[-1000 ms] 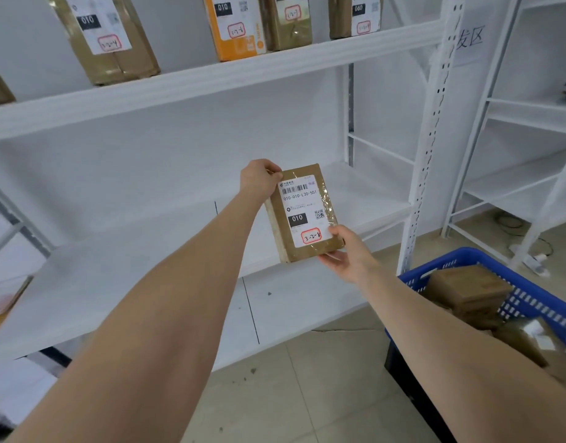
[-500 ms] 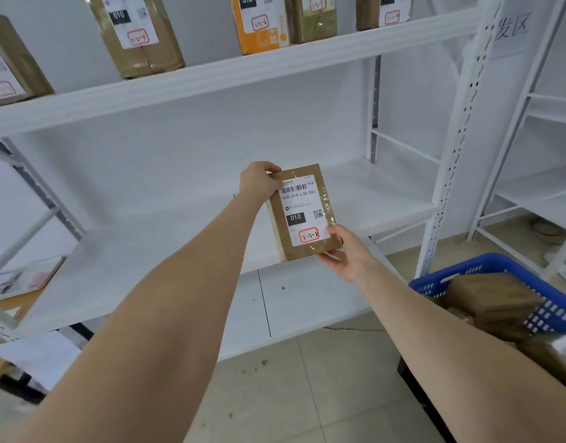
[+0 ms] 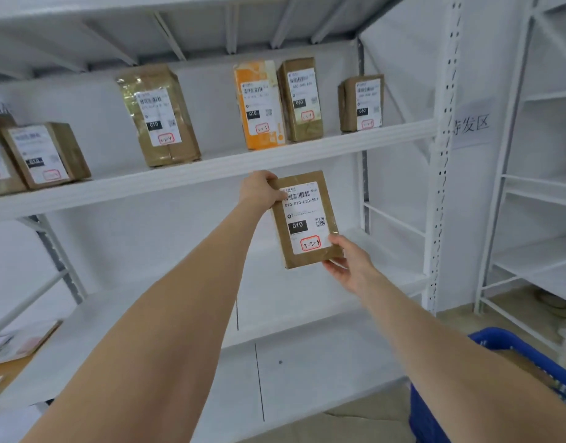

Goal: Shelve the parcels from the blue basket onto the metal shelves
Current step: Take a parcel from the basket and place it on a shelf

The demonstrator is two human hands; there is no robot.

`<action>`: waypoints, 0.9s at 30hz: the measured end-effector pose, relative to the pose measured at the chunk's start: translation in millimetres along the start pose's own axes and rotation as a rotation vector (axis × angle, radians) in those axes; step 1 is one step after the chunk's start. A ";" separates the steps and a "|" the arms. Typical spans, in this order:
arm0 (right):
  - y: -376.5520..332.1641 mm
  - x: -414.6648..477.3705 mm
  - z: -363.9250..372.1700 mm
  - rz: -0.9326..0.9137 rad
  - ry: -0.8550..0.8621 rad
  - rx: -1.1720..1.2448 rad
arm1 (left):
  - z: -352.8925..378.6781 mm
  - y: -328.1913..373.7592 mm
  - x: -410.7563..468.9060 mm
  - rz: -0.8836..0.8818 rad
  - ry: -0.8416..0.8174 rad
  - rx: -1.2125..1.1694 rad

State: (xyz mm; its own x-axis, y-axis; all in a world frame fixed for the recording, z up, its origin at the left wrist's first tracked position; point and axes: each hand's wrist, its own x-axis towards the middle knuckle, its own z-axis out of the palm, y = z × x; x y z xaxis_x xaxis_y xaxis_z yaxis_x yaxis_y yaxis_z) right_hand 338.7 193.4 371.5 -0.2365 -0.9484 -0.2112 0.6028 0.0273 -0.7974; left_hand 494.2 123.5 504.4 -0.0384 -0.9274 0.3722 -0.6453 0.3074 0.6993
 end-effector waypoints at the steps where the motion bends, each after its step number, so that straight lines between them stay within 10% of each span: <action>1: -9.2 -0.9 3.6 -0.021 -0.007 0.004 | -4.5 9.6 2.2 0.015 0.016 0.001; 27: -168.1 32.1 22.2 -0.334 -0.071 0.074 | -12.9 156.5 67.4 0.352 0.167 -0.065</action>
State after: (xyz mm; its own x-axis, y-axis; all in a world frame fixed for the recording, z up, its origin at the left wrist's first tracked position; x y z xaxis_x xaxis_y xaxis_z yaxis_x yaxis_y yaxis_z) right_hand 246.7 151.4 511.3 -0.3783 -0.9206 0.0963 0.5554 -0.3090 -0.7721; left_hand 400.5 111.8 646.8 -0.1210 -0.7170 0.6865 -0.5646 0.6185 0.5465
